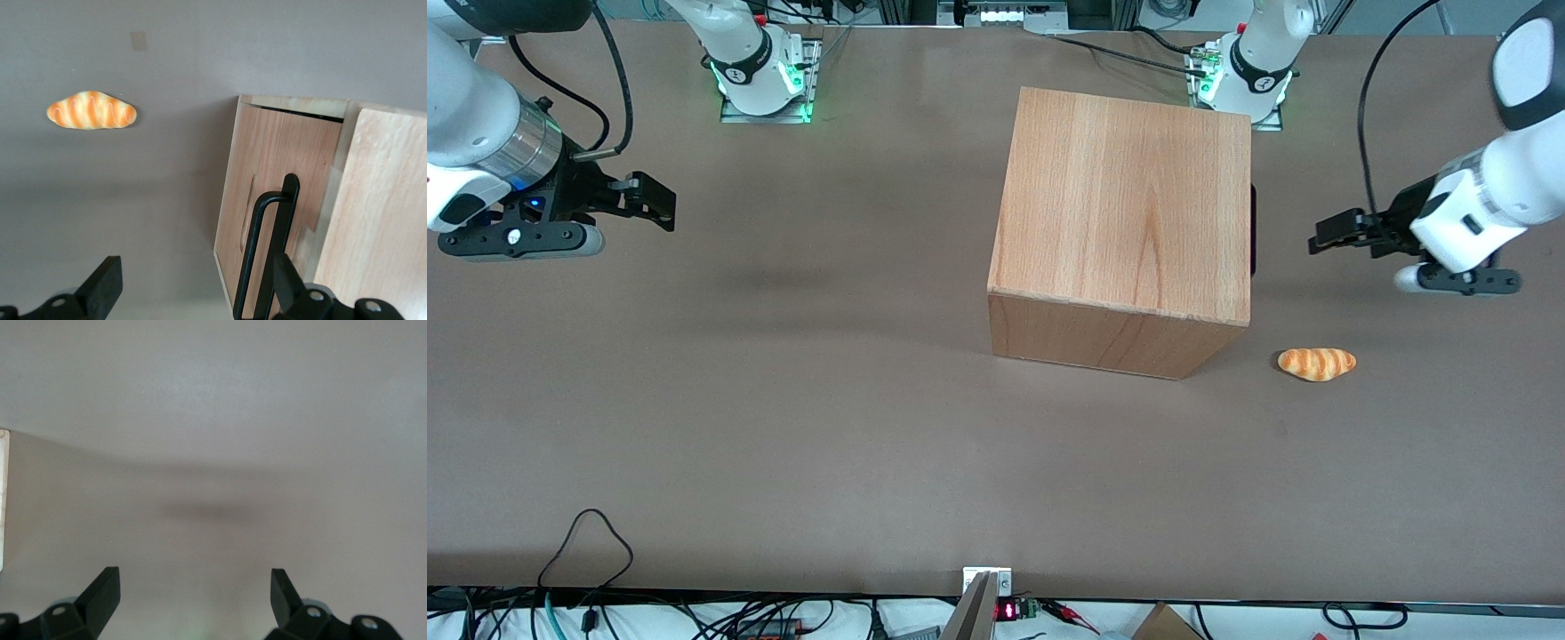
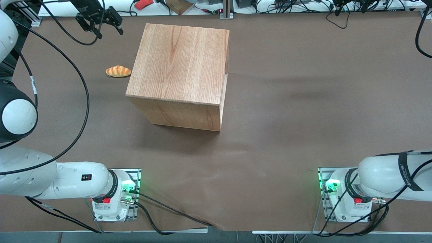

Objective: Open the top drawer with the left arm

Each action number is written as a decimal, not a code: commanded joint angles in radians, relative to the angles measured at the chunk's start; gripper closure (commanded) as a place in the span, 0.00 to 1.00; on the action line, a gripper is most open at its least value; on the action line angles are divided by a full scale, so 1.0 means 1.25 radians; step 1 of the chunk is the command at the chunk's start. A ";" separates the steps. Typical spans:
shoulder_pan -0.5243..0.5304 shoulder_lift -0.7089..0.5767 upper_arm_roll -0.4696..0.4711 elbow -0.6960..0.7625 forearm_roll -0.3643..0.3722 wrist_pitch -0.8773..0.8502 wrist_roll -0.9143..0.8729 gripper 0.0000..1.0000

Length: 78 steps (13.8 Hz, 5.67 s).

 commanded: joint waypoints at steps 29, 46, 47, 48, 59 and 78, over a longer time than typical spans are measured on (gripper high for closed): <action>0.008 0.033 -0.035 -0.188 -0.056 0.146 0.135 0.00; 0.207 0.082 -0.026 -0.146 -0.018 0.151 0.212 0.00; 0.219 0.087 -0.026 -0.144 -0.017 0.151 0.217 0.00; 0.233 0.096 -0.026 -0.129 -0.014 0.151 0.232 0.00; 0.330 0.142 -0.025 -0.082 0.017 0.145 0.311 0.00; 0.277 0.080 -0.035 0.280 0.072 -0.114 0.263 0.00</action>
